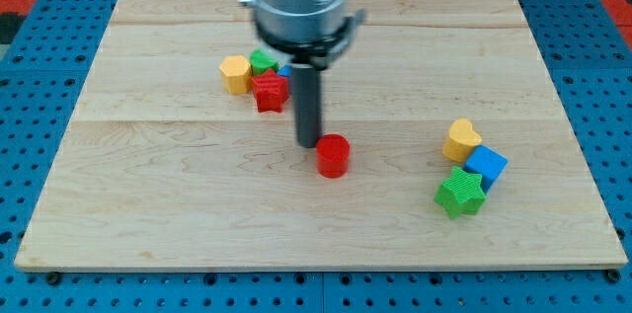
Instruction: Move the red circle to left side of group of blocks
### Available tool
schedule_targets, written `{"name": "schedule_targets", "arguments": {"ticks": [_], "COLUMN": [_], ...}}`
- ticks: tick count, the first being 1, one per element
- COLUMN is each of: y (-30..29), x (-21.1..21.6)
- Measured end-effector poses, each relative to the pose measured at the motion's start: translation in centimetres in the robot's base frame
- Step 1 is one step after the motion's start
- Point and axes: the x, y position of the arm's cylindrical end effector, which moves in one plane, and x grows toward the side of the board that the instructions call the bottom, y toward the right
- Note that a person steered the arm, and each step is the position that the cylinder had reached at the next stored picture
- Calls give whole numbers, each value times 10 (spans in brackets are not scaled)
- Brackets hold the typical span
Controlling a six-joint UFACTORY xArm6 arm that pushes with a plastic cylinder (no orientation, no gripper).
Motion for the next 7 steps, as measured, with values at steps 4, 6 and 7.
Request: {"name": "schedule_targets", "arguments": {"ticks": [4,6,7], "y": [23,-46,-37], "x": [50,50,7]}}
